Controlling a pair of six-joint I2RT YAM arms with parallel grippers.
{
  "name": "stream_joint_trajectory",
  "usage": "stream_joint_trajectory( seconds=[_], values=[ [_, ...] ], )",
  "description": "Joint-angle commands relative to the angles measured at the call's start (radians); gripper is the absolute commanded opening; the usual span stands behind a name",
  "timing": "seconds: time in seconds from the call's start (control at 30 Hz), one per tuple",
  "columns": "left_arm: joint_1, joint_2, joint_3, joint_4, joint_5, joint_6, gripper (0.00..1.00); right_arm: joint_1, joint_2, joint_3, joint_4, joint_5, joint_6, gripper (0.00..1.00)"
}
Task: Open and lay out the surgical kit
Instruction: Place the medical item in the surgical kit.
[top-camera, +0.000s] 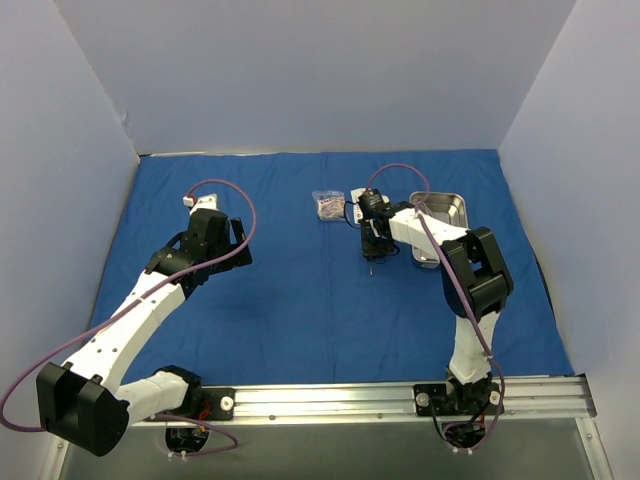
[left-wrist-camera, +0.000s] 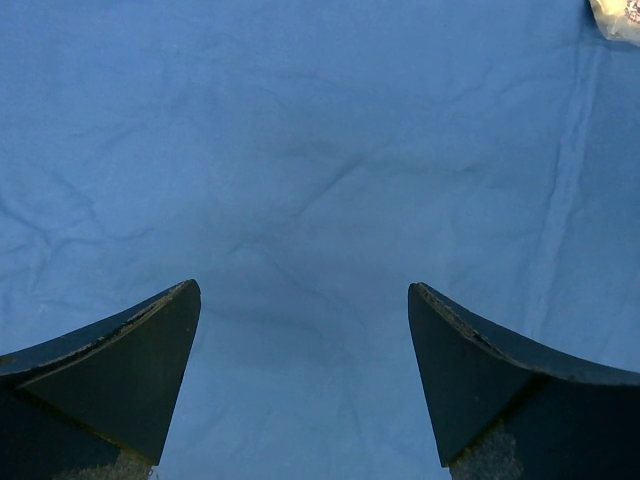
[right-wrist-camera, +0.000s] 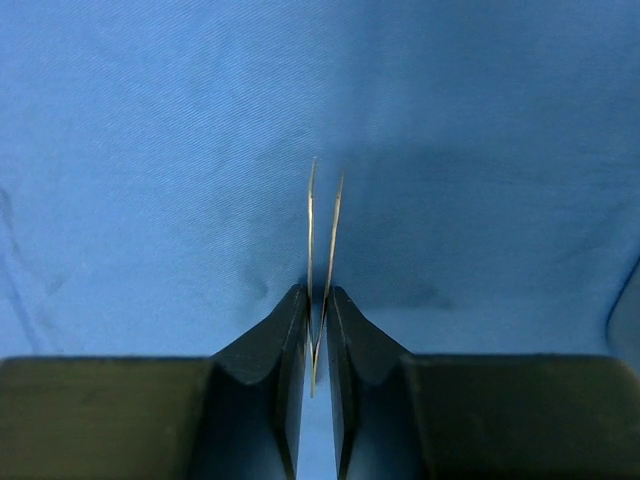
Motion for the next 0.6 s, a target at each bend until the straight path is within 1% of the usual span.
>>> stream_joint_trajectory(
  seconds=[0.0, 0.03, 0.13, 0.3, 0.33, 0.47, 0.57],
  values=[
    [0.009, -0.012, 0.005, 0.034, 0.013, 0.011, 0.94, 0.003, 0.0, 0.014, -0.026, -0.014, -0.027, 0.1],
    [0.009, -0.011, 0.006, 0.032, 0.013, 0.012, 0.94, 0.003, 0.001, 0.014, -0.026, -0.014, -0.03, 0.14],
    [0.009, -0.011, 0.006, 0.031, 0.016, 0.012, 0.94, 0.003, 0.001, 0.014, -0.029, -0.014, -0.03, 0.18],
    [0.01, -0.012, 0.003, 0.032, 0.019, 0.014, 0.94, 0.003, -0.009, 0.022, -0.029, -0.014, -0.026, 0.2],
    [0.01, -0.014, 0.003, 0.032, 0.019, 0.014, 0.94, 0.003, -0.014, 0.023, -0.029, -0.014, -0.029, 0.22],
    [0.012, -0.015, 0.002, 0.035, 0.024, 0.014, 0.94, 0.005, -0.02, 0.034, -0.037, -0.008, -0.032, 0.23],
    [0.013, -0.02, 0.003, 0.034, 0.025, 0.014, 0.94, 0.003, -0.068, 0.045, -0.029, -0.014, -0.029, 0.23]
  ],
)
